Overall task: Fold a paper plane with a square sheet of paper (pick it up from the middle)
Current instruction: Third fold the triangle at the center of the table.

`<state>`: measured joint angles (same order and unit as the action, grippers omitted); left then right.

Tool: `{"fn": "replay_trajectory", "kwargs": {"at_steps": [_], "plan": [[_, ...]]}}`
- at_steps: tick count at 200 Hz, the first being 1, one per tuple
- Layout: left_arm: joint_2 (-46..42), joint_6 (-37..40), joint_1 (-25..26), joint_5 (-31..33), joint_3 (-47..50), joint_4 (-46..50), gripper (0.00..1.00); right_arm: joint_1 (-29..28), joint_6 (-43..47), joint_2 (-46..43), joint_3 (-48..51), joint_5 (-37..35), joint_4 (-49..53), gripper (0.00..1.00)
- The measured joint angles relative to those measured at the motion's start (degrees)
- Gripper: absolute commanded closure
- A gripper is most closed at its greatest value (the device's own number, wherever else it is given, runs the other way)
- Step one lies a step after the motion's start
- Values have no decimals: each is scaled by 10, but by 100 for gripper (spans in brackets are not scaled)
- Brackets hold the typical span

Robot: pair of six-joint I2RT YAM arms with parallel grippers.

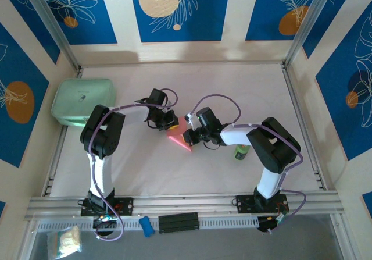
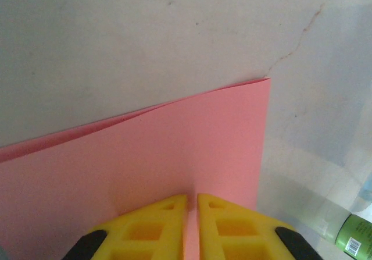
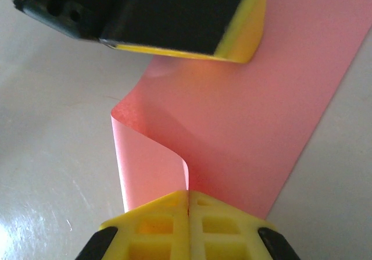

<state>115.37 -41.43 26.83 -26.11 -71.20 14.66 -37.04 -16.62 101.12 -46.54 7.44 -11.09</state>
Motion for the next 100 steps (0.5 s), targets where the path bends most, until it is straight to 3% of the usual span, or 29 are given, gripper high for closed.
{"fn": "replay_trajectory", "kwargs": {"at_steps": [100], "plan": [[1,1,1,0,0,0,87,4,-10,12,-7,-17,21,96]]}}
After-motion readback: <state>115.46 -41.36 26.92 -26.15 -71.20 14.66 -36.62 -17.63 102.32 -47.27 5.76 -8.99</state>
